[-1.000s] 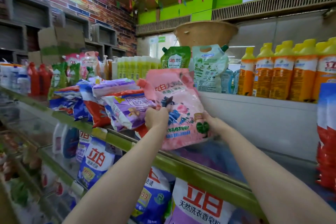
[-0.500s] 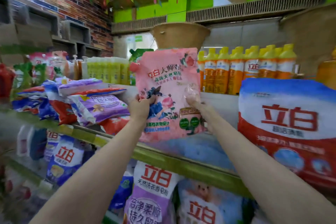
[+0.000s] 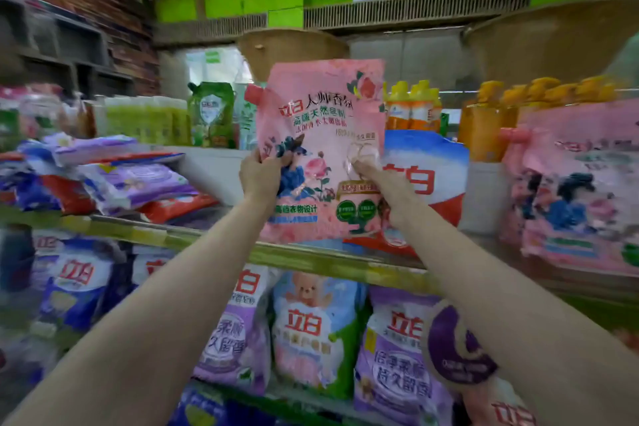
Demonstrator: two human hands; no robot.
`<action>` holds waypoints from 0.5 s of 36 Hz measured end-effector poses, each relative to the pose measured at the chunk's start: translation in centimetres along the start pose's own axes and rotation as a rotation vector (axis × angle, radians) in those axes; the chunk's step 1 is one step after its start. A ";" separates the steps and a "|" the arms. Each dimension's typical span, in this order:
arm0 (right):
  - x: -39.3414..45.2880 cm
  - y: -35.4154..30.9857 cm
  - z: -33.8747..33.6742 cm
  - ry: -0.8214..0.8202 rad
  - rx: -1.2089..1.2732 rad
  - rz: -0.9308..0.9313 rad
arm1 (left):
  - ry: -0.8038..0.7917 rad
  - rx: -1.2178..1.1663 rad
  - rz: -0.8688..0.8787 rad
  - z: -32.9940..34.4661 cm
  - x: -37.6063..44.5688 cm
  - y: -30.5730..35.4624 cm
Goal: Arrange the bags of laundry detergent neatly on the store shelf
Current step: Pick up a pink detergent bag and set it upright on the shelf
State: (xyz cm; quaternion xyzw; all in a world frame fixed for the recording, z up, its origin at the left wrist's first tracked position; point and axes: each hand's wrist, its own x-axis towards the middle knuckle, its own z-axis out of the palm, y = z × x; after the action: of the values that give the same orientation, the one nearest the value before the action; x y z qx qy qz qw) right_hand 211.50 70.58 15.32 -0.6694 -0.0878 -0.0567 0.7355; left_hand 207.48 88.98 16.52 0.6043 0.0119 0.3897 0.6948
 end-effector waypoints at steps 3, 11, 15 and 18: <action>-2.3 -0.9 -2.8 0.094 -0.012 -0.038 | -0.063 -0.040 -0.026 1.7 -2.1 0.4; -8.4 -1.8 -11.0 0.255 -0.052 -0.038 | -0.207 -0.137 -0.169 7.8 -9.0 -0.3; -9.5 -1.7 -16.1 0.360 -0.063 -0.032 | -0.298 -0.183 -0.197 11.7 -11.9 -0.2; -9.8 -1.9 -19.9 0.387 -0.068 -0.023 | -0.366 -0.198 -0.211 14.7 -13.5 -0.1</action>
State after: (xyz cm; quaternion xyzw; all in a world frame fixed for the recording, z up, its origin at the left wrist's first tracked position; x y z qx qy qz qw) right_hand 202.61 50.30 13.40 -0.6693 0.0492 -0.1957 0.7151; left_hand 205.32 69.27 14.33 0.5892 -0.0897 0.1980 0.7782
